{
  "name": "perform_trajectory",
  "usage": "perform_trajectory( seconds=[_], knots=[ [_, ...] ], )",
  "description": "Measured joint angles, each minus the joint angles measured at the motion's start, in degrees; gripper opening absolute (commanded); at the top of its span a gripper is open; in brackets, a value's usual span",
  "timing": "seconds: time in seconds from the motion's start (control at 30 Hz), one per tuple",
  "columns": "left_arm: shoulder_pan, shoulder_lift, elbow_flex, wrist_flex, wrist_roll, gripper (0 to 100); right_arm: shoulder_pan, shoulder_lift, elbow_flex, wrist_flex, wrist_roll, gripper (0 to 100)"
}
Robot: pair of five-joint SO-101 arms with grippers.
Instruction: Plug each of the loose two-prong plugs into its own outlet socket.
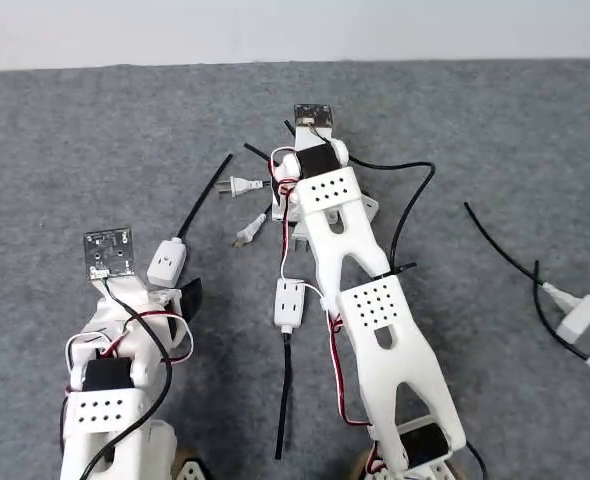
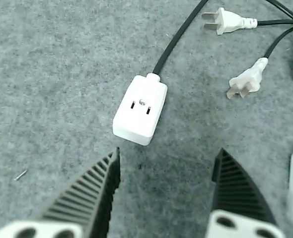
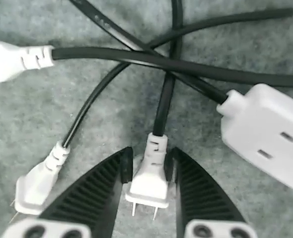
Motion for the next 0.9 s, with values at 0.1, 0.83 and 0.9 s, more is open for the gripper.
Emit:
perform_trajectory(
  seconds=[0.1, 0.83, 0.9],
  knots=[
    [0.0, 0.0, 0.0, 0.0, 0.0, 29, 0.1, 0.0, 0.0, -0.1, 0.0, 11.3],
    [0.0, 0.0, 0.0, 0.0, -3.7, 18, 1.7, -7.0, 2.5, 0.4, 2.7, 0.7],
    [0.0, 0.0, 0.0, 0.1, -3.8, 13, 1.3, -11.8, 7.4, 0.4, 2.9, 0.7]
  ],
)
